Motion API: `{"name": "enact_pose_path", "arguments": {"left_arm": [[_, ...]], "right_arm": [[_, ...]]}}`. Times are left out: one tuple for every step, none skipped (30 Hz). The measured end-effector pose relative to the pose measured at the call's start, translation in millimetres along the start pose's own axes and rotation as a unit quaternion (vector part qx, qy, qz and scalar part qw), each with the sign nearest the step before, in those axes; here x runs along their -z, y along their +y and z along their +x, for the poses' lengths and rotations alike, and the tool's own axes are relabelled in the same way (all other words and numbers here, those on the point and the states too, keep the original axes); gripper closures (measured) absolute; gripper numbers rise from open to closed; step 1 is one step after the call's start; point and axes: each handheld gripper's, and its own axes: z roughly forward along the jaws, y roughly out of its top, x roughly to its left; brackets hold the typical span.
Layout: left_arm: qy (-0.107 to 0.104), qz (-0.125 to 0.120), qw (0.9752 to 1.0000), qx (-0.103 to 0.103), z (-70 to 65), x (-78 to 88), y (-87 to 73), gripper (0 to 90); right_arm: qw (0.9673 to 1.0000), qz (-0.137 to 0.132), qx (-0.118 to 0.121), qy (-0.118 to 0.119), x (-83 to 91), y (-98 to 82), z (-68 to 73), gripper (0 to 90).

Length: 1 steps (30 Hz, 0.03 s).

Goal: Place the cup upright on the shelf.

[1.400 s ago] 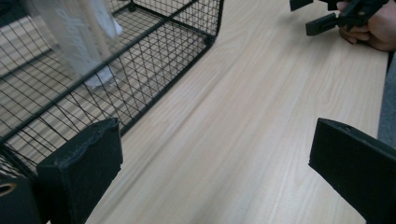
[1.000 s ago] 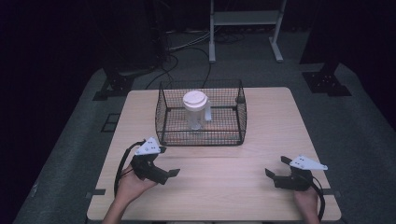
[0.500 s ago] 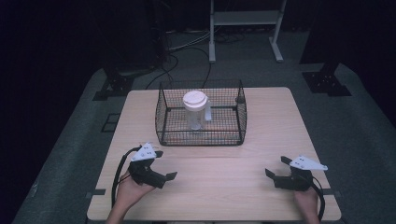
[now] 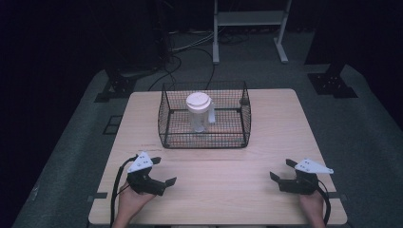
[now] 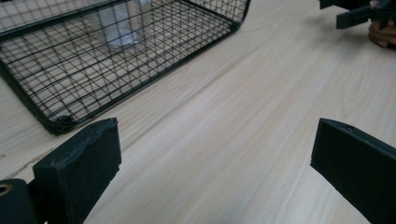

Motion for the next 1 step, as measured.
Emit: {"name": "enact_pose_path", "arguments": {"left_arm": [[0.01,-0.019,0.9998,0.001,-0.9,1.1,-6.0,0.8]], "right_arm": [[1.0,-0.001,0.0,0.0,0.0,0.0,0.0,12.9]]}}
